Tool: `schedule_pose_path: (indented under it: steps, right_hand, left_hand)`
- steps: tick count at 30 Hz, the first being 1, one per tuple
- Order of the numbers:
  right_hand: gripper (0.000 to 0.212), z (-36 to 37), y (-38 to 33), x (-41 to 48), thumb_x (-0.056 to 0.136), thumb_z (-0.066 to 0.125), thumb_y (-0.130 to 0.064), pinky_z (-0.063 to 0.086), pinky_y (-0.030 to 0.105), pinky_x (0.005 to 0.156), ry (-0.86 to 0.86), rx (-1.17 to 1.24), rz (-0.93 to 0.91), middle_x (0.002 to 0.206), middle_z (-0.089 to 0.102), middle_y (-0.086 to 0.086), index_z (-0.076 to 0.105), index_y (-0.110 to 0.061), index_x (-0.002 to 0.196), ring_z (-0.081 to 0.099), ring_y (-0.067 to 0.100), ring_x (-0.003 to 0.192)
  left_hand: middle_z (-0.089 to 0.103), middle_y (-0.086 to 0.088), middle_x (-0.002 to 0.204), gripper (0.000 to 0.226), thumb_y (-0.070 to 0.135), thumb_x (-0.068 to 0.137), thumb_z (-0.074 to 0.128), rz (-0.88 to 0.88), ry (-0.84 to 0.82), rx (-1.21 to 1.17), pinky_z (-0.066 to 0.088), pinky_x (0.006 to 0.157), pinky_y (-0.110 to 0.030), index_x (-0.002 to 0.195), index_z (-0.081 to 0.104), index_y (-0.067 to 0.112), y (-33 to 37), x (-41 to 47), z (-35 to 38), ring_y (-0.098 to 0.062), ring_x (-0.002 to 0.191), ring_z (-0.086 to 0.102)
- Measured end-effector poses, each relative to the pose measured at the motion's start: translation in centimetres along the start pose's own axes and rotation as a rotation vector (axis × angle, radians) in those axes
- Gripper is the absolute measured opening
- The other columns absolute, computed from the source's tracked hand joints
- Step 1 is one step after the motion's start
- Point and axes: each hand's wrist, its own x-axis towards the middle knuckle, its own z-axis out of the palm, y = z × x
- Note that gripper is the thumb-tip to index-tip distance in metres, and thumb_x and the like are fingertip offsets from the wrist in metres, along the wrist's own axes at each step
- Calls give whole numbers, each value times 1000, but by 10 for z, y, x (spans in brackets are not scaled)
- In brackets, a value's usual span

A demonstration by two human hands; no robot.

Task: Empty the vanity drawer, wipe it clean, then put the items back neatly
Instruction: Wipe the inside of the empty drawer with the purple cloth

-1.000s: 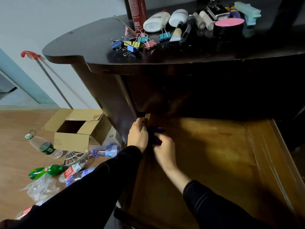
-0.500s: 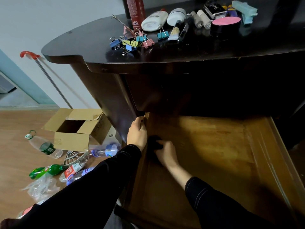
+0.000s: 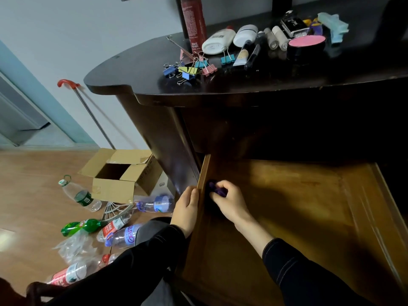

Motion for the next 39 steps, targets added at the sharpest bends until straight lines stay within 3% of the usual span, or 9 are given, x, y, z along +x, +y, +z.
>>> schedule_pose_path:
  steps: [3, 8, 13, 18, 23, 29, 33, 35, 39]
  right_hand:
    - [15, 0, -1, -2, 92, 72, -15, 47, 4, 70, 26, -4, -160, 101, 67, -15, 68, -26, 100, 63, -4, 93]
    - [16, -5, 10, 1, 96, 67, -13, 41, 6, 71, -84, -197, -80, 105, 63, -11, 65, -24, 107, 61, 9, 102]
    - [20, 1, -2, -3, 90, 73, -16, 49, 6, 75, 36, -81, -269, 100, 68, -19, 67, -35, 95, 64, -4, 96]
    - [22, -1, 12, -3, 98, 65, -15, 54, 33, 95, -100, -280, -26, 123, 66, 2, 64, -15, 120, 62, 20, 112]
    - [21, 2, -6, -1, 92, 71, -16, 49, 6, 72, 13, -42, -141, 107, 65, -15, 65, -32, 105, 61, -2, 97]
    - [32, 3, 10, -11, 98, 64, -16, 50, 37, 104, -162, -228, 56, 132, 61, 2, 58, -17, 130, 58, 23, 123]
    - [24, -2, -8, -2, 92, 70, -16, 54, 25, 90, -59, -69, -40, 118, 66, -4, 66, -23, 115, 63, 15, 111]
    - [23, 2, -14, -4, 92, 71, -17, 51, 13, 82, -40, 15, -111, 114, 67, -8, 65, -26, 113, 64, 9, 109]
    - [40, 8, -2, -17, 101, 59, -16, 48, 31, 104, -118, -72, 0, 137, 57, 2, 50, -18, 140, 55, 21, 129]
  left_hand:
    - [59, 11, 102, 24, 35, 107, 33, -14, 19, 21, 36, 92, -26, 110, 55, 25, -2, 1, 1, -1, 96, 55]
    - [62, 0, 100, 31, 35, 107, 31, 2, -4, 29, 40, 86, -26, 107, 57, 19, -4, 3, 0, -9, 96, 58]
    - [56, 17, 91, 26, 35, 107, 33, -3, 50, 70, 37, 71, -2, 89, 51, 39, -2, 2, 1, 16, 82, 53]
    - [61, 3, 97, 27, 32, 107, 33, 5, 26, 63, 36, 82, -24, 104, 57, 20, -2, 2, 0, -1, 90, 55]
    - [61, 5, 99, 27, 31, 108, 33, -5, 42, 70, 36, 80, -18, 107, 58, 20, -1, 3, 2, -3, 93, 56]
    - [61, -5, 95, 29, 28, 108, 35, 5, 48, 41, 37, 77, -22, 103, 58, 10, 1, 1, 1, -13, 90, 56]
    - [62, -4, 98, 28, 27, 108, 36, 18, 48, 31, 38, 76, -14, 105, 59, 12, 1, 1, 1, -7, 91, 57]
    - [64, -4, 102, 29, 28, 107, 36, 24, 48, 24, 42, 82, -21, 109, 60, 12, 1, 1, 1, -11, 96, 58]
    - [64, -10, 102, 30, 28, 107, 37, 20, 46, 18, 42, 89, -34, 105, 60, 10, -1, 1, 1, -21, 98, 59]
